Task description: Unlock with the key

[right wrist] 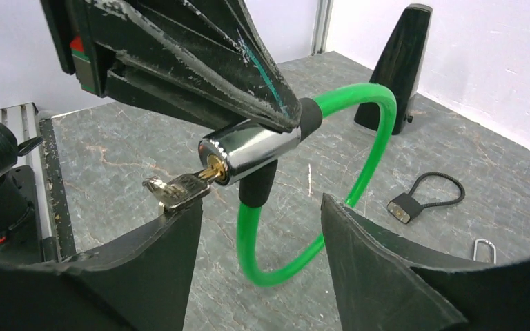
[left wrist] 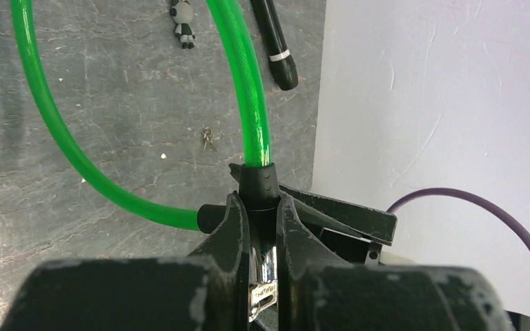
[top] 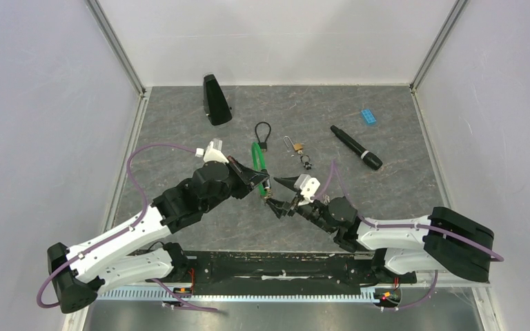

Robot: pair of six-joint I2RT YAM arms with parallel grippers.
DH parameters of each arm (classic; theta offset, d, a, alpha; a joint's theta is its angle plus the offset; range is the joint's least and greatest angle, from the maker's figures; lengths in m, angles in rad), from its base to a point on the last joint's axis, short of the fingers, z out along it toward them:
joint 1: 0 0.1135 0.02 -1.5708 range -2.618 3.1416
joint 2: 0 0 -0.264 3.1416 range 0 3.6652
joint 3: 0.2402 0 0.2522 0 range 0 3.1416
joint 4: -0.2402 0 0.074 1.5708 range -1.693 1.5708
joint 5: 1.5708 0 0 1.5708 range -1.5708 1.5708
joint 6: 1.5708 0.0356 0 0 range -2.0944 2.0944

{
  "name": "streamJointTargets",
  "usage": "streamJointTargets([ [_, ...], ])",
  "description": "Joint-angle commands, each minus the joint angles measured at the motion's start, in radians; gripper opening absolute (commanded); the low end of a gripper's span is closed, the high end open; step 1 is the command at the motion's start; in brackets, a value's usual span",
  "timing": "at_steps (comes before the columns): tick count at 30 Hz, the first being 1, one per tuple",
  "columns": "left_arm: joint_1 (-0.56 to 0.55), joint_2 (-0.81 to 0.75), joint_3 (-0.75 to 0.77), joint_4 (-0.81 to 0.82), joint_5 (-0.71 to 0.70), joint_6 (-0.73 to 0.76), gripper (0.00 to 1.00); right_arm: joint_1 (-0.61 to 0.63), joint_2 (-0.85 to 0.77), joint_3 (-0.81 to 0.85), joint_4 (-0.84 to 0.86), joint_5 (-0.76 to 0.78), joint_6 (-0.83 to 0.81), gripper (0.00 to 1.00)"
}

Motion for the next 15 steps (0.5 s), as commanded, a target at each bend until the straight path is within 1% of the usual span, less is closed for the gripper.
streamJointTargets([
  [1,0.003,0.0,0.061,0.109,0.028,-0.042,0.02,-0.019,0.04,0.057,0.088,-0.05,0.012,0.65],
  [3,0.002,0.002,0.06,0.116,0.037,-0.046,0.02,-0.024,0.059,0.067,0.093,-0.06,0.012,0.62],
  [5,0.002,0.0,0.06,0.12,0.043,-0.049,0.02,-0.029,0.074,0.071,0.103,-0.071,0.011,0.57],
  [8,0.003,-0.003,0.065,0.121,0.047,-0.048,0.02,-0.033,0.081,0.064,0.108,-0.082,0.016,0.39],
  [9,0.003,-0.005,0.067,0.116,0.044,-0.045,0.02,-0.034,0.08,0.057,0.108,-0.084,0.017,0.29],
  [11,0.002,-0.011,0.076,0.105,0.031,-0.034,0.02,-0.035,0.075,0.046,0.102,-0.085,0.017,0.12],
  [12,0.002,-0.015,0.079,0.102,0.024,-0.028,0.02,-0.035,0.074,0.04,0.095,-0.086,0.017,0.05],
  [13,0.002,-0.021,0.084,0.104,0.014,-0.021,0.02,-0.035,0.072,0.034,0.086,-0.089,0.017,0.0],
  [15,0.005,-0.032,0.091,0.107,-0.002,-0.007,0.02,-0.034,0.072,0.02,0.077,-0.094,0.019,0.0],
])
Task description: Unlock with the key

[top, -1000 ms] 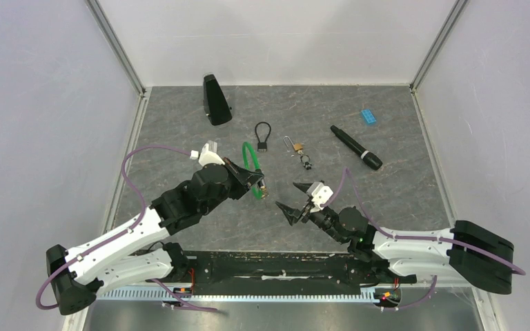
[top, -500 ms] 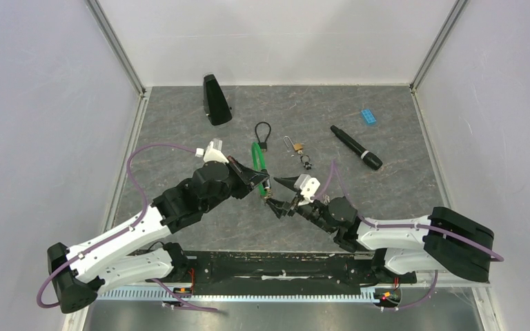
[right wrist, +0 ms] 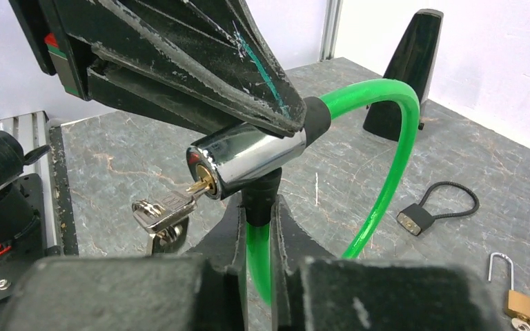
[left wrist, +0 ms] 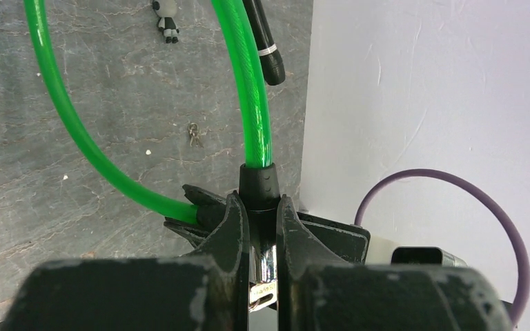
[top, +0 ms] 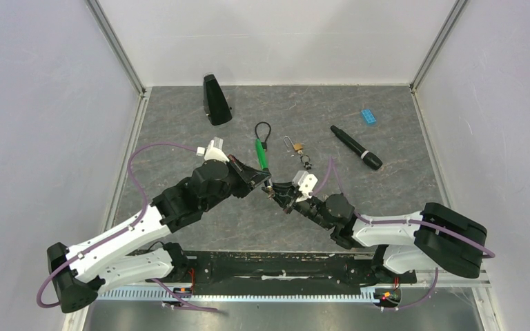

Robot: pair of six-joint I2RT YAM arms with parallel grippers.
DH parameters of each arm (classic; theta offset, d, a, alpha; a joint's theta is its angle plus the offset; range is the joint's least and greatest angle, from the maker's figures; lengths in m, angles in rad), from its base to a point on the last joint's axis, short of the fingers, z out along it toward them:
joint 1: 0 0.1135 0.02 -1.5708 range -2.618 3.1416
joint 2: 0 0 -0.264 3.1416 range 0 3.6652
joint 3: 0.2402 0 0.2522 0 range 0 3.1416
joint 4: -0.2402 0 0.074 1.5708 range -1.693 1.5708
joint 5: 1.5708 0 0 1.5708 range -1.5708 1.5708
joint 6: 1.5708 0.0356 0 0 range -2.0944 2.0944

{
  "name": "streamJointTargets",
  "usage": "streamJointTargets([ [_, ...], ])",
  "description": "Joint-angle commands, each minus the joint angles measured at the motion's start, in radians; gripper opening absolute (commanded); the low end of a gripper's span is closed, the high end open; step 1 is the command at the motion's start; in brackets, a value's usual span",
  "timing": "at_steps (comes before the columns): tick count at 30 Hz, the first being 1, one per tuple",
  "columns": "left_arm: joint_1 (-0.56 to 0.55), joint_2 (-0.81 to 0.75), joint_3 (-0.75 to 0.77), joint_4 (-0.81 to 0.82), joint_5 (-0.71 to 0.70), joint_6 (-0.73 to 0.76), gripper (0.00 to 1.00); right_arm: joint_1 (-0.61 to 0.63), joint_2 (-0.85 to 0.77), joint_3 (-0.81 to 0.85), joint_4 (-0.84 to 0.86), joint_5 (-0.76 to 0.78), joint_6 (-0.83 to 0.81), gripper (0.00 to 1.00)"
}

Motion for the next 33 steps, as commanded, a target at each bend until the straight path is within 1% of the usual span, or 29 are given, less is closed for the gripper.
streamJointTargets([
  [1,0.008,-0.044,0.081,0.099,-0.039,0.016,0.02,0.001,-0.004,-0.022,0.023,-0.033,-0.003,0.0],
  [5,0.022,-0.058,0.107,0.121,-0.051,0.046,0.02,0.001,0.008,-0.05,0.016,-0.044,0.011,0.0],
  [11,0.049,-0.105,0.109,0.202,-0.089,0.088,0.02,0.001,0.018,-0.095,0.02,-0.045,0.043,0.0],
  [16,0.064,-0.15,0.098,0.294,-0.136,0.138,0.02,0.002,0.027,-0.123,0.018,-0.044,0.06,0.0],
  [21,0.068,-0.189,0.077,0.374,-0.146,0.174,0.02,0.0,0.032,-0.13,-0.02,-0.022,0.055,0.0],
  [23,0.069,-0.204,0.07,0.37,-0.151,0.189,0.02,-0.01,0.029,-0.141,-0.019,-0.021,0.056,0.0],
  [28,0.071,-0.224,0.066,0.284,-0.156,0.206,0.03,-0.026,-0.006,-0.144,-0.056,-0.029,0.043,0.0],
  [31,0.071,-0.207,0.085,0.174,-0.157,0.199,0.19,-0.026,-0.057,-0.12,-0.128,-0.035,0.01,0.0],
  [33,0.071,-0.187,0.091,0.131,-0.136,0.193,0.33,-0.027,-0.088,-0.106,-0.165,-0.036,-0.014,0.0],
])
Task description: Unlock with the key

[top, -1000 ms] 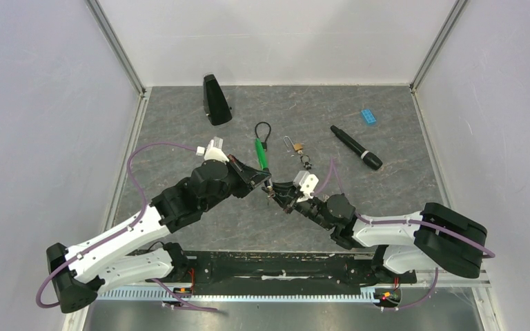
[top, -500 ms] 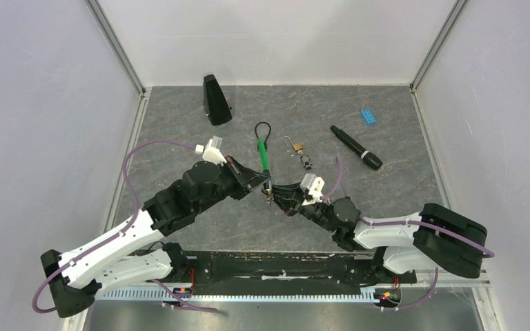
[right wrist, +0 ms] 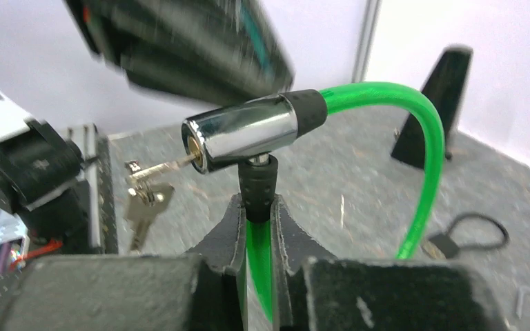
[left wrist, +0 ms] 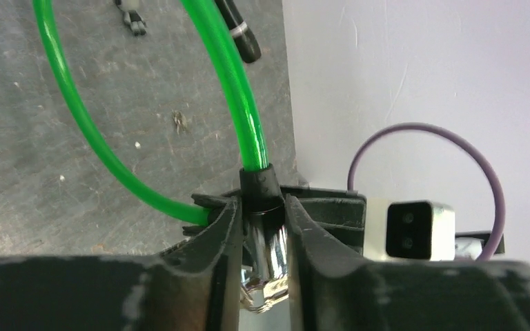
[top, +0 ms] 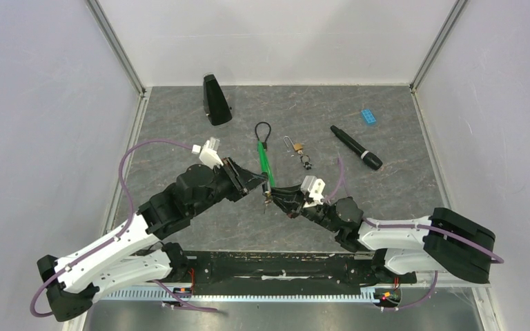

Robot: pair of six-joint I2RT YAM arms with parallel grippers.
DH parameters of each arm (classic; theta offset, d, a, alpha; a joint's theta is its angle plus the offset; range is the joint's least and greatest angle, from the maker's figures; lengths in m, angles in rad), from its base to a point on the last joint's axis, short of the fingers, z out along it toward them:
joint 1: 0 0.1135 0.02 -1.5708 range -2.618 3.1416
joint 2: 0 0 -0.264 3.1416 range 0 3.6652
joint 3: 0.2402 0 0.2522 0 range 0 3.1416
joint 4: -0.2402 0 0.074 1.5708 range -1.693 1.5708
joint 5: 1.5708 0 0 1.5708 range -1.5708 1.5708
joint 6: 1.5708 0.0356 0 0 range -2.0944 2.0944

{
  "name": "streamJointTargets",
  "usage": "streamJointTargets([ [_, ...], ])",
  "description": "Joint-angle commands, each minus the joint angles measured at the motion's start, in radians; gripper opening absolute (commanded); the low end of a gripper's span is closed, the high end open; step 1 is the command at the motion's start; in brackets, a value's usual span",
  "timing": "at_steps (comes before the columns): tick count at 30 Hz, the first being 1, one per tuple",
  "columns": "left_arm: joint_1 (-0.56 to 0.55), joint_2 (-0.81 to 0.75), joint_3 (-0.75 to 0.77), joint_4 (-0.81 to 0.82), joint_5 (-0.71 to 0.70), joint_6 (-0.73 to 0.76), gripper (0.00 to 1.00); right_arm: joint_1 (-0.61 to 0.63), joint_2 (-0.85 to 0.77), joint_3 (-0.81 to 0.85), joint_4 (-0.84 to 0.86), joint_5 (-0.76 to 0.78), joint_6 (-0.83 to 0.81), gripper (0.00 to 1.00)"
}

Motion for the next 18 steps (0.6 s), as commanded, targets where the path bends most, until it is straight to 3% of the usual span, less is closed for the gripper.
streamJointTargets([
  [1,0.064,-0.061,0.097,0.121,-0.196,0.057,0.4,-0.025,-0.053,-0.048,-0.281,0.052,-0.054,0.0],
  [8,0.064,0.038,0.152,-0.028,-0.12,0.062,0.72,-0.026,-0.118,-0.004,-0.391,0.063,-0.13,0.0],
  [14,0.065,0.147,0.235,-0.227,-0.048,0.134,0.83,-0.025,-0.133,0.012,-0.427,0.051,-0.162,0.0],
  [18,0.064,0.215,0.234,-0.256,0.061,0.155,0.89,-0.026,-0.123,0.031,-0.463,0.042,-0.2,0.0],
])
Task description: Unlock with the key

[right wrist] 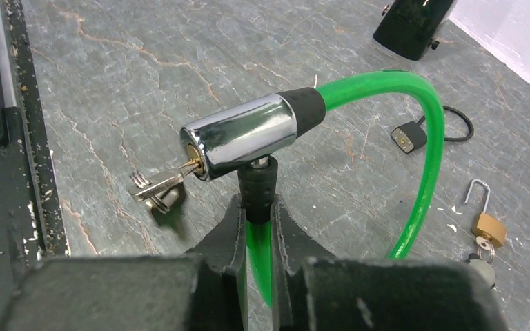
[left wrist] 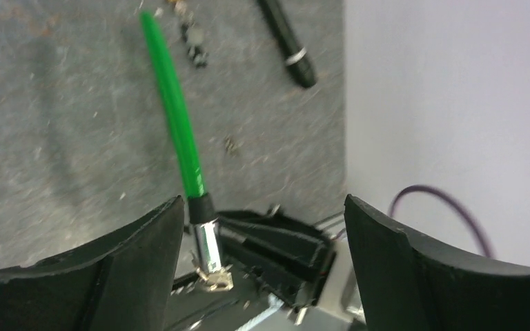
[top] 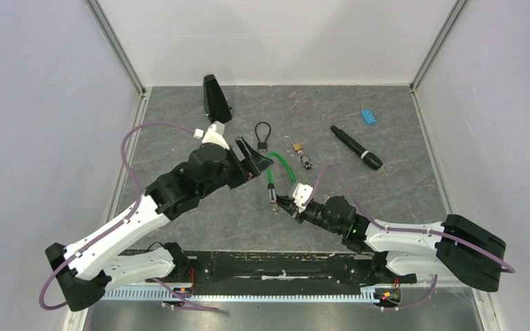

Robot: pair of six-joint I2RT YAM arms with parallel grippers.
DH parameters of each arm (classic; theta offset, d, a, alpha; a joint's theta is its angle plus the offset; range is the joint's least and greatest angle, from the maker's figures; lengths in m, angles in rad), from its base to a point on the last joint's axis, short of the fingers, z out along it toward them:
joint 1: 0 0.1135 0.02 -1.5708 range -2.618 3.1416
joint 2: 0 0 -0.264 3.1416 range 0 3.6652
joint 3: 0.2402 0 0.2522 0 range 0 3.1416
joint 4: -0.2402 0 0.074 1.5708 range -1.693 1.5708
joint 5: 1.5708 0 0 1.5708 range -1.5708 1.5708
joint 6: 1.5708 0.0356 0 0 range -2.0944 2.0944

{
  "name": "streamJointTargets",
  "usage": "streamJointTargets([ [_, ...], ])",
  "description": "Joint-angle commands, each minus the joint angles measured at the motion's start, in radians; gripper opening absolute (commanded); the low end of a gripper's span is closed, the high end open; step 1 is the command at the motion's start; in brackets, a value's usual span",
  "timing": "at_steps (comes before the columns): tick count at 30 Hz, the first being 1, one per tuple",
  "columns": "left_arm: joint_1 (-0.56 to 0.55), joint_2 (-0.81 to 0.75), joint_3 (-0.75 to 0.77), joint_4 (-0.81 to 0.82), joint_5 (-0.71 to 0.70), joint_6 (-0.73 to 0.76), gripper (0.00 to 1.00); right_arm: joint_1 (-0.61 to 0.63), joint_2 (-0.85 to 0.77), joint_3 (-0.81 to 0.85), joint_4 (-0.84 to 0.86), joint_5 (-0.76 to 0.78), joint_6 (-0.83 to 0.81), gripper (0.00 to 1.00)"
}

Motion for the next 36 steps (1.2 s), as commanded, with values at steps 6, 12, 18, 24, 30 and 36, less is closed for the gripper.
streamJointTargets([
  [6,-0.001,0.15,0.017,-0.119,0.199,0.094,0.9,-0.001,0.001,0.087,-0.077,0.002,-0.102,0.0],
  [12,-0.001,0.185,-0.044,-0.05,0.254,0.061,0.79,0.011,0.027,0.13,-0.148,0.002,-0.174,0.0],
  [18,-0.001,0.221,-0.078,-0.031,0.207,0.041,0.73,0.042,0.047,0.169,-0.21,0.038,-0.241,0.0],
  [24,0.001,0.225,-0.139,0.035,0.151,-0.021,0.58,0.071,0.073,0.185,-0.236,0.074,-0.276,0.0],
  [30,0.001,0.214,-0.174,0.043,0.093,-0.042,0.49,0.09,0.085,0.198,-0.26,0.098,-0.308,0.0],
  [36,0.002,0.217,-0.205,0.077,0.117,-0.058,0.45,0.091,0.087,0.204,-0.257,0.101,-0.306,0.0],
])
